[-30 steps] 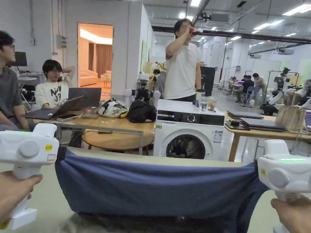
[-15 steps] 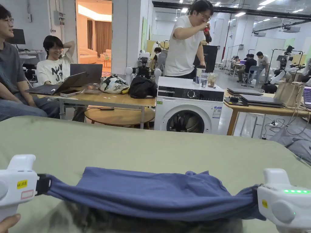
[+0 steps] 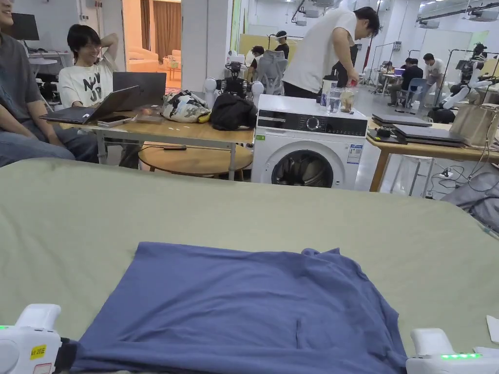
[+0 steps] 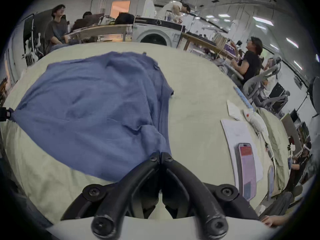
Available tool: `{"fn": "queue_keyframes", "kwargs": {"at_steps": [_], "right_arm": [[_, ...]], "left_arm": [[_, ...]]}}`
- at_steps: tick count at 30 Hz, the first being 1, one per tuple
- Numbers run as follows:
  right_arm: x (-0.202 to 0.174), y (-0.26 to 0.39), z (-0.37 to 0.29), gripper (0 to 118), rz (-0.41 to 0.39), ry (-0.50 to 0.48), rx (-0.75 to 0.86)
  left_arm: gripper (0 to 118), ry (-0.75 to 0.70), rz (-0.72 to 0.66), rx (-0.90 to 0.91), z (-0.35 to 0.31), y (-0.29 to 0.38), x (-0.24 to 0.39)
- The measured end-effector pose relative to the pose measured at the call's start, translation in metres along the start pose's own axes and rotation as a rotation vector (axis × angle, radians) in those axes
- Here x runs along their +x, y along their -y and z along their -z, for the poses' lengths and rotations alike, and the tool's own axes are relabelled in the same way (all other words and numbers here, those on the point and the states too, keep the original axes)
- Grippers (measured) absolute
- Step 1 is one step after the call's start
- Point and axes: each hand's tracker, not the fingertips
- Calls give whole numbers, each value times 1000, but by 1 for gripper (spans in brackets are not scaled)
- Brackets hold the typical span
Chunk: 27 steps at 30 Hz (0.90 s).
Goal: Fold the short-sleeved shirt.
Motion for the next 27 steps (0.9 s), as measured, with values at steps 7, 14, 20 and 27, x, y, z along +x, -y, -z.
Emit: {"fn": "queue_keyframes", "kwargs": {"at_steps": [7, 14, 20, 27], "right_arm": [[-3, -9, -17, 51, 42, -4, 85], [-29, -40, -39, 54, 114, -40, 322], [-64, -49, -62, 4, 194, -54, 527], [-86, -52, -73, 0, 205, -61, 603]], "left_arm": [[46, -18, -13, 32, -5, -12, 6], [53, 55, 46, 322, -28, -35, 34], [39, 23, 69, 528, -51, -45, 77], [0, 10, 132, 515, -41, -48, 105]]}}
